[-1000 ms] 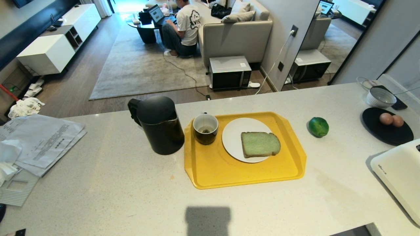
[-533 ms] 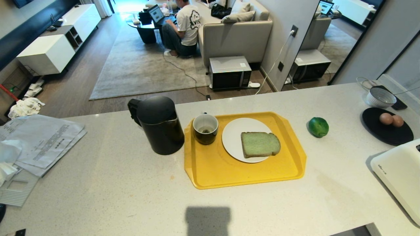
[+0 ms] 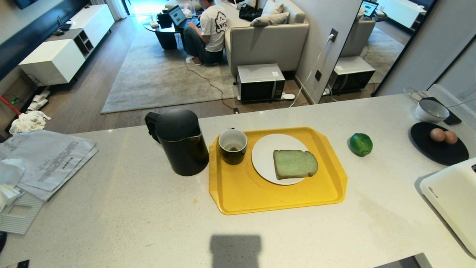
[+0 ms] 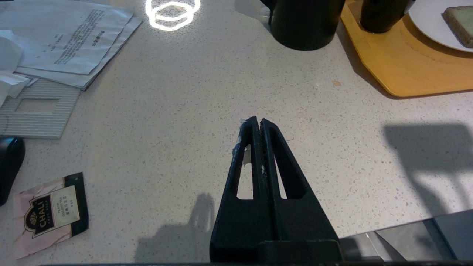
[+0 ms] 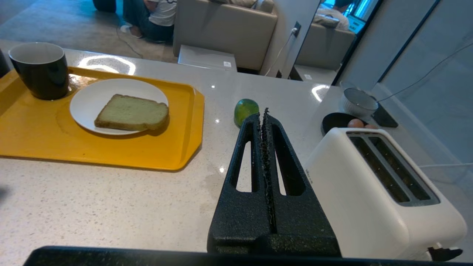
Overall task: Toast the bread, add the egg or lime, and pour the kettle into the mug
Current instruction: Pick up the egg
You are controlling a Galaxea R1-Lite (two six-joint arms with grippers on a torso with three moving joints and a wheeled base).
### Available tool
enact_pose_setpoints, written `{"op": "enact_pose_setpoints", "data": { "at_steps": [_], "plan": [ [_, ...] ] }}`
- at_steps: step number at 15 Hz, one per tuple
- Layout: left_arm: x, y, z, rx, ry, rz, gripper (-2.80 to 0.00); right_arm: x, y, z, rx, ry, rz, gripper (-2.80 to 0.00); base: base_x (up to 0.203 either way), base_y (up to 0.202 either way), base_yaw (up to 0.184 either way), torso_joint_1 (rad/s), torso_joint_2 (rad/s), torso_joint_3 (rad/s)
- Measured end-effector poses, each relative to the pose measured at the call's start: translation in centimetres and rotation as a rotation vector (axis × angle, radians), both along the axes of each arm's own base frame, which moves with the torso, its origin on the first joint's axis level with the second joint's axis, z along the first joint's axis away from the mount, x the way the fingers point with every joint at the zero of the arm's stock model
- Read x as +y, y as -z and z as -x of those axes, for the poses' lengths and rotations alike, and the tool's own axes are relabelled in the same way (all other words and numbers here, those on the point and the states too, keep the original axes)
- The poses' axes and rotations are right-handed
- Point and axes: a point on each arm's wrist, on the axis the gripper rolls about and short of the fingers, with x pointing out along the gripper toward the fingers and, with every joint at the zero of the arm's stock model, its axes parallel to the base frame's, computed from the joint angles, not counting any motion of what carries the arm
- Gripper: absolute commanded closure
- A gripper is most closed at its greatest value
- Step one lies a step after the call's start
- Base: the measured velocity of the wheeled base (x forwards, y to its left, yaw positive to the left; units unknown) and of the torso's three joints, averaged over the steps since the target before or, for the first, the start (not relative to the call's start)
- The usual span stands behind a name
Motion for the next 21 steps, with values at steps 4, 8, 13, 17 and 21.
{"op": "enact_pose_setpoints", "data": {
  "at_steps": [4, 8, 13, 17, 21],
  "plan": [
    [0.0, 0.0, 0.0, 0.0, 0.0, 0.0, 0.0, 0.0, 1.6, -0.4, 0.159, -0.009, -0.038, 0.0, 0.0, 0.0, 0.0, 0.0, 0.0, 0.0],
    [0.0, 0.0, 0.0, 0.0, -0.001, 0.001, 0.0, 0.0, 2.7, -0.6, 0.269, -0.011, -0.035, 0.0, 0.0, 0.0, 0.0, 0.0, 0.0, 0.0],
    [0.0, 0.0, 0.0, 0.0, 0.0, 0.001, 0.0, 0.1, 3.6, -0.6, 0.359, -0.054, -0.079, 0.0, 0.0, 0.0, 0.0, 0.0, 0.0, 0.0],
    [0.0, 0.0, 0.0, 0.0, 0.0, 0.0, 0.0, 0.1, 3.4, -0.6, 0.34, -0.05, -0.106, 0.0, 0.0, 0.0, 0.0, 0.0, 0.0, 0.0],
    [0.0, 0.0, 0.0, 0.0, 0.0, 0.0, 0.0, 0.1, 3.4, -0.6, 0.341, -0.055, -0.105, 0.0, 0.0, 0.0, 0.0, 0.0, 0.0, 0.0]
  ]
}}
